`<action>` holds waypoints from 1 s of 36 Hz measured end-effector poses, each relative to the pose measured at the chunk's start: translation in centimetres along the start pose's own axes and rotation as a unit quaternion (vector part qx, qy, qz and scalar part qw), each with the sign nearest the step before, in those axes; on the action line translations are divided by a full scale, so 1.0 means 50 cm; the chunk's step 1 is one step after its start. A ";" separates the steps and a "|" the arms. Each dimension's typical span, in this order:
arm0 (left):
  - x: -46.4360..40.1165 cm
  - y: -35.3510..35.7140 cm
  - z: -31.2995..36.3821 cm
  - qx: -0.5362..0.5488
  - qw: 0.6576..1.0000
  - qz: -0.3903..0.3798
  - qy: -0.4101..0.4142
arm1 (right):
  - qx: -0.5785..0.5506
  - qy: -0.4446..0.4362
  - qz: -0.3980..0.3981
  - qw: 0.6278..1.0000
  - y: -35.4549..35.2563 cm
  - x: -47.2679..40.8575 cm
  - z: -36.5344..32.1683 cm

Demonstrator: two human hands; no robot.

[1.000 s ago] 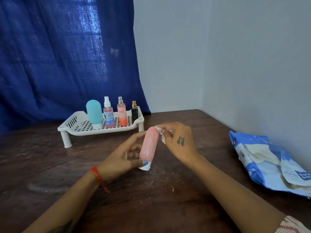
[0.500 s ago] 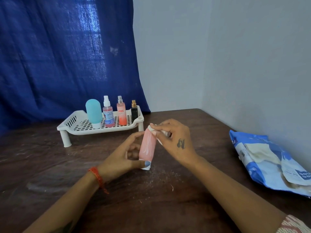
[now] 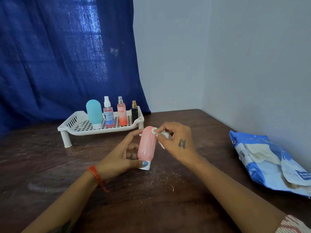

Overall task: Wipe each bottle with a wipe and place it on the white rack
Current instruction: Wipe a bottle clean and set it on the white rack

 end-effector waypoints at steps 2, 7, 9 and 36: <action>0.000 0.000 0.001 0.005 1.000 -0.001 0.003 | 0.003 0.003 -0.004 1.000 0.000 0.002 0.003; -0.001 -0.001 0.000 0.021 1.000 -0.001 0.009 | -0.002 0.012 0.023 1.000 0.010 0.001 0.010; -0.002 0.000 -0.001 0.021 1.000 0.002 0.013 | -0.005 0.000 0.030 1.000 0.012 0.001 0.009; -0.006 -0.006 -0.015 0.023 0.999 -0.014 0.019 | -0.048 -0.028 -0.010 0.998 0.003 0.006 0.000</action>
Point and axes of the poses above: each hand's wrist, its own x-axis away from the middle knuckle, its own y-axis out of the palm, z = x × y, the point moved 1 cm from there along -x, towards the middle knuckle, and after that the axes turned 5 degrees about x, right-handed, at the moved point
